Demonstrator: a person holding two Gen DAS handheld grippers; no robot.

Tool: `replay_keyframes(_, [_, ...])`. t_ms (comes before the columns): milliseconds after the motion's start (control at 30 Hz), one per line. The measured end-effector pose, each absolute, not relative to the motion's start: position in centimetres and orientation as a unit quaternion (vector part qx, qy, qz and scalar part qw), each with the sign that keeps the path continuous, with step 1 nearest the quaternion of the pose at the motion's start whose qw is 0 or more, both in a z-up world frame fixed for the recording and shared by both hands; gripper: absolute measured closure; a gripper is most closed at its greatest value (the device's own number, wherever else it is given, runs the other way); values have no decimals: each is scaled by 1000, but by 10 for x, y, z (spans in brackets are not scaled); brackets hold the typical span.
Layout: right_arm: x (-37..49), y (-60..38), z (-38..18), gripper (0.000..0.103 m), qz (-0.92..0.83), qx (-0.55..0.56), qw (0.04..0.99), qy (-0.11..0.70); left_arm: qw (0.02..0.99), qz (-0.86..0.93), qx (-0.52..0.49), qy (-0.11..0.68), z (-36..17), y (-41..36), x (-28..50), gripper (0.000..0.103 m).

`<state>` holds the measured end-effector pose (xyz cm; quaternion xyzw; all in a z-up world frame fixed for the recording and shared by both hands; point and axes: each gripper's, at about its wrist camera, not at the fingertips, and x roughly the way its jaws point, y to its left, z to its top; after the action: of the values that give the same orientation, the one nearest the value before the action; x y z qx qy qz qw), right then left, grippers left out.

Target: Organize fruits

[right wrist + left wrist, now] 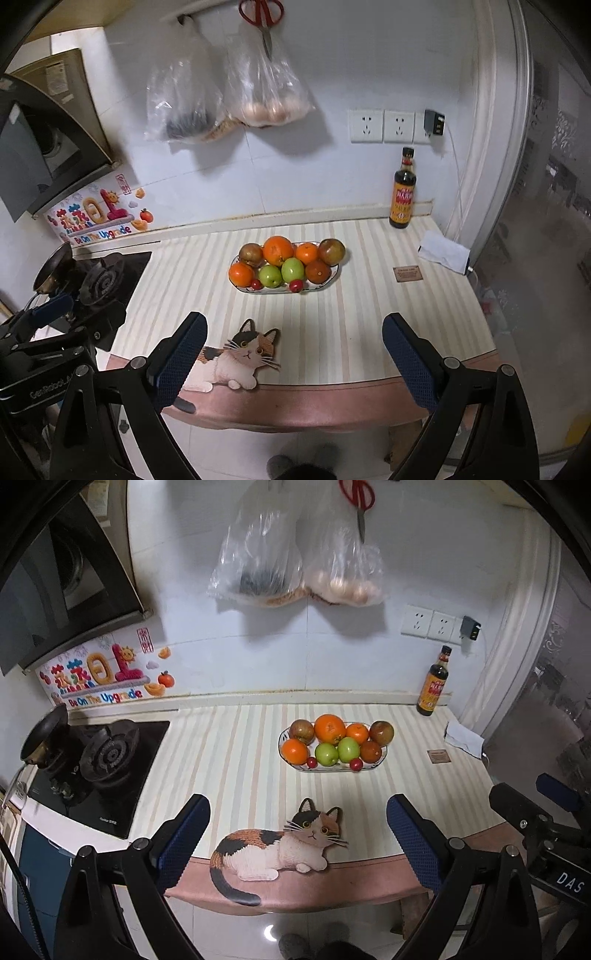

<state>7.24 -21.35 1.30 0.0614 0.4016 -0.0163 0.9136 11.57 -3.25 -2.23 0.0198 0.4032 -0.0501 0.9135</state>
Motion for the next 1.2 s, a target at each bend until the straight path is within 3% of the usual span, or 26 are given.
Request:
replay_keyframes(433, [59, -226, 29, 5, -1, 77, 914, 399, 917, -27, 5, 398, -11, -35, 110, 5])
replay_keyframes(1200, [211, -243, -34, 5, -5, 68, 875, 480, 877, 9, 26, 479, -58, -39, 222, 5])
